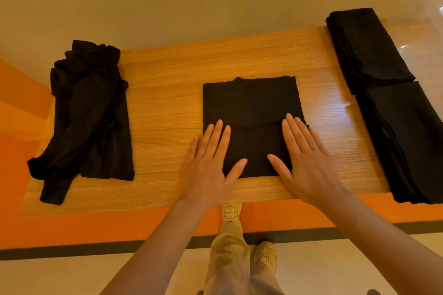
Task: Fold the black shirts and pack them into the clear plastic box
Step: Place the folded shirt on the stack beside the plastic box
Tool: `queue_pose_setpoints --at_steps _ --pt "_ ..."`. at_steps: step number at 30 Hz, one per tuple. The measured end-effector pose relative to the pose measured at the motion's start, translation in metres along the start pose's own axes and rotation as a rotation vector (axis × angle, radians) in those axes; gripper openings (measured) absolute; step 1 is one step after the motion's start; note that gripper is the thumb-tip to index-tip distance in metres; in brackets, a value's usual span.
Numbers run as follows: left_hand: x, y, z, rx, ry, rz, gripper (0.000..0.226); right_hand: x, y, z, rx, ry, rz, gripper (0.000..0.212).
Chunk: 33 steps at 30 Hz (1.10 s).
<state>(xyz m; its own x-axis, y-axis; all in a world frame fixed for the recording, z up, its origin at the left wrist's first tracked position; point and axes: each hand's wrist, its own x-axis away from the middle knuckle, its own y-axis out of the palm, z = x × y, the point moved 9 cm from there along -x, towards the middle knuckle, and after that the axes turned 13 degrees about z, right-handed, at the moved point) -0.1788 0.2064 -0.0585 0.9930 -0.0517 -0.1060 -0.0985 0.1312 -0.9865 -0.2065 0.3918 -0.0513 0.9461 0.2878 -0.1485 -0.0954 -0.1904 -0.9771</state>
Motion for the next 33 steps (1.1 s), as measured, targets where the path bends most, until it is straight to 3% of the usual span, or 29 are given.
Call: queue_pose_setpoints --at_steps 7,10,13,21,27,33 --pt "-0.007 -0.018 -0.027 0.122 0.002 -0.049 0.072 -0.012 -0.013 -0.003 -0.103 -0.016 -0.056 0.075" --pt "-0.036 -0.029 -0.041 0.133 -0.03 -0.012 0.065 -0.041 -0.03 0.001 -0.137 -0.041 0.042 0.065" --pt "-0.079 -0.035 -0.043 0.054 0.003 -0.01 0.056 -0.084 -0.031 0.009 -0.086 -0.067 0.034 0.048" --pt "-0.158 -0.034 -0.022 -0.165 0.202 -0.073 0.04 -0.153 -0.023 0.009 0.207 -0.194 -0.143 0.051" --pt "-0.177 -0.033 -0.031 -0.06 0.08 -0.184 0.027 -0.166 -0.021 0.02 0.187 -0.13 -0.184 0.036" --pt "-0.174 -0.039 -0.038 0.089 -0.039 -0.18 0.034 -0.168 -0.021 0.022 0.083 -0.096 -0.185 0.033"
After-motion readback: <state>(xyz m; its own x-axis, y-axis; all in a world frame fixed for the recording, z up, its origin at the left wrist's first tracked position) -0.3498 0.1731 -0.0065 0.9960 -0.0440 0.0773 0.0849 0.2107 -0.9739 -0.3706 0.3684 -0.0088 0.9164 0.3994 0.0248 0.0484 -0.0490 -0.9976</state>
